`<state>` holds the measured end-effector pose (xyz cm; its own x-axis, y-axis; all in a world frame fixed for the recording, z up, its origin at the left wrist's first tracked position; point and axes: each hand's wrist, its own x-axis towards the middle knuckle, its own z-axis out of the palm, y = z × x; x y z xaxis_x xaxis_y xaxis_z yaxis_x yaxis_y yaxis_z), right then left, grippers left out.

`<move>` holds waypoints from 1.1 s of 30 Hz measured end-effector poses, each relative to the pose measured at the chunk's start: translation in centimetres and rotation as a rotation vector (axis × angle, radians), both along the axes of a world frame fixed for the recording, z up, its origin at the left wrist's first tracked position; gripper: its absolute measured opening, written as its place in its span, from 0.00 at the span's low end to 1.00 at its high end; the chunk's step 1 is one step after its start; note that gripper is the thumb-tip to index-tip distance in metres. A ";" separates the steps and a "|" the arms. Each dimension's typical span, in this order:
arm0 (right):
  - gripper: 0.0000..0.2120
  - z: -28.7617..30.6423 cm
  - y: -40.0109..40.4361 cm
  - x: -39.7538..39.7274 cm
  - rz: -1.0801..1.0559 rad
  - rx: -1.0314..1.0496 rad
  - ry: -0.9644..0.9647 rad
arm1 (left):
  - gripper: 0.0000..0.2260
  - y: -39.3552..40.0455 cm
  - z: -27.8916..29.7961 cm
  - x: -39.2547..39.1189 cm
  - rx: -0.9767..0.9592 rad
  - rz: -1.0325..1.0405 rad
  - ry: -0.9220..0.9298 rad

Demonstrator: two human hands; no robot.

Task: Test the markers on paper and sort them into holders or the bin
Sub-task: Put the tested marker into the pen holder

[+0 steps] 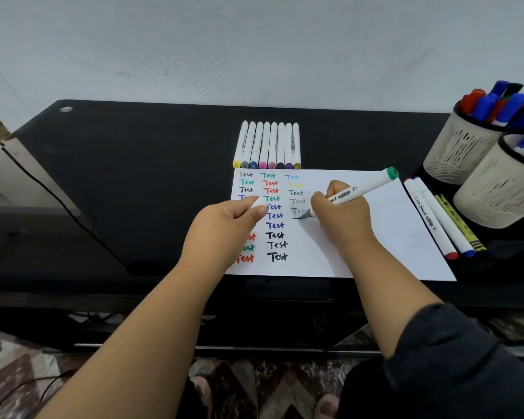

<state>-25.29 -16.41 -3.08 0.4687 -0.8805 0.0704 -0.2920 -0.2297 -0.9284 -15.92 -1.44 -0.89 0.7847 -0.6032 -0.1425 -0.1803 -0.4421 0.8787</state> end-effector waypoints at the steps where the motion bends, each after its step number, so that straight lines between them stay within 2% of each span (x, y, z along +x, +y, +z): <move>1: 0.18 0.0 0.0 -0.1 -0.003 0.009 -0.006 | 0.16 0.0 0.0 0.0 0.007 0.000 0.002; 10: 0.19 -0.1 0.1 -0.2 0.025 0.030 -0.021 | 0.16 0.0 0.1 0.1 0.038 -0.012 0.003; 20: 0.19 0.0 0.2 -0.4 -0.007 -0.039 -0.012 | 0.17 -0.2 0.0 -0.1 0.059 -0.027 -0.031; 33: 0.18 0.0 0.2 -0.6 -0.026 -0.010 -0.029 | 0.16 -0.1 0.0 -0.4 0.024 -0.034 -0.013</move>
<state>-25.85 -16.22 -3.11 0.4434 -0.8916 0.0922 -0.2710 -0.2314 -0.9344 -16.31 -1.50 -0.88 0.7655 -0.6263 -0.1474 -0.2066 -0.4562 0.8656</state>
